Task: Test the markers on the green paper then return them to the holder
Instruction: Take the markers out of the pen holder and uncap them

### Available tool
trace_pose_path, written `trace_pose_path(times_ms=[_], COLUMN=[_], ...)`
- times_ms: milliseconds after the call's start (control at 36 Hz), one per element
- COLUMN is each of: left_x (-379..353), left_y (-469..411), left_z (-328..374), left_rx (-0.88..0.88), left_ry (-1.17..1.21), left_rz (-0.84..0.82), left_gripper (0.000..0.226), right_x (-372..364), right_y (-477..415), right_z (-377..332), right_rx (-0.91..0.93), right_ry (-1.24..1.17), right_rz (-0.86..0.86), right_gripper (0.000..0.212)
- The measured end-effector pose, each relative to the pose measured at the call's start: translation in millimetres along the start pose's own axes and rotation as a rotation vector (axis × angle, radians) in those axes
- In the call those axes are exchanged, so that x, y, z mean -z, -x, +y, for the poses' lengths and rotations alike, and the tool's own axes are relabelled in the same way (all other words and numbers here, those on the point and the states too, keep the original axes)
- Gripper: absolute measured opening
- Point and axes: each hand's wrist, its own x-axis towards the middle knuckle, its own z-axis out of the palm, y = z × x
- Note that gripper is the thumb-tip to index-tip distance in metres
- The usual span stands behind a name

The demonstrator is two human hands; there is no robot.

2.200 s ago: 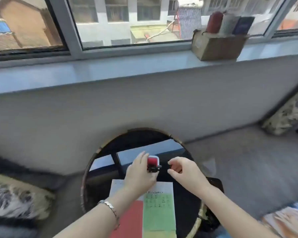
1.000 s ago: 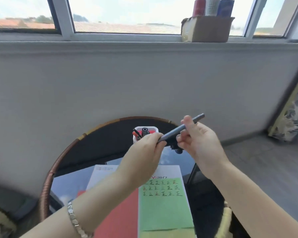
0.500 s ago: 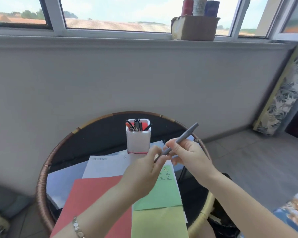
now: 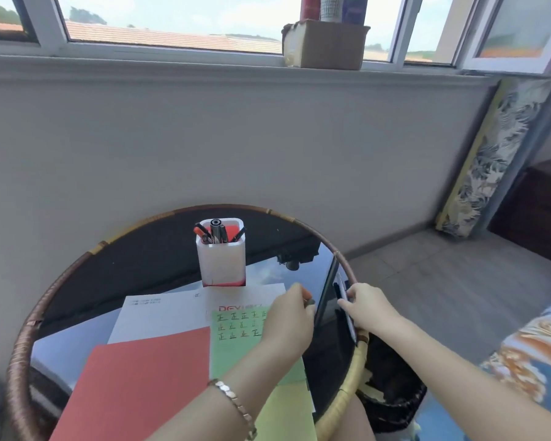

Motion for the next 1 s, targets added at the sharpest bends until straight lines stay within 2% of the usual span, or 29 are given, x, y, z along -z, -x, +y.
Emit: trace_pose_path(times_ms=[83,278,361,444,528,583,694,750,806,889,1000], left_x=[-17,-40,-32,-4,38,69,119,136,148,157,157], left_y=[-16,-41,-41,-36,-29,-24,-16,-13,-9,-4,-1], left_z=[1,5,3,-1,-11,-17,-24,-26,-28,-33,-37], left_rx=[-0.021,-0.136,-0.153,-0.187,-0.210,-0.206,-0.132,-0.111,-0.110,-0.116,-0.150], left_ry=[-0.152,-0.414,-0.372,-0.260,-0.146,-0.105,-0.053,-0.063,-0.076,-0.071,-0.085], left_rz=[-0.042,-0.127,-0.125,-0.063,0.032,0.110,0.235,0.273,0.293,0.314,0.337], left_gripper=[0.016,0.024,0.030,0.030,0.025,0.023,0.020,0.020,0.020,0.020,0.021], right_x=[-4,2,11,22,29,29,18,9,1,-8,-9], right_y=[-6,-12,-10,-4,1,-2,-18,-28,-35,-37,-28], right_z=[2,7,-1,-27,-66,-93,-139,-155,-166,-171,-171], right_rx=[-0.017,-0.036,0.048,0.207,0.368,0.449,0.456,0.417,0.389,0.408,0.442], right_ry=[0.008,-0.091,-0.111,-0.165,-0.191,-0.185,-0.206,-0.219,-0.216,-0.200,-0.333], right_rz=[0.051,0.075,0.153,0.190,0.145,0.105,-0.013,-0.056,-0.082,-0.055,0.029], right_gripper=[0.018,0.025,0.029,0.025,0.022,0.028,0.049,0.051,0.047,0.025,0.005])
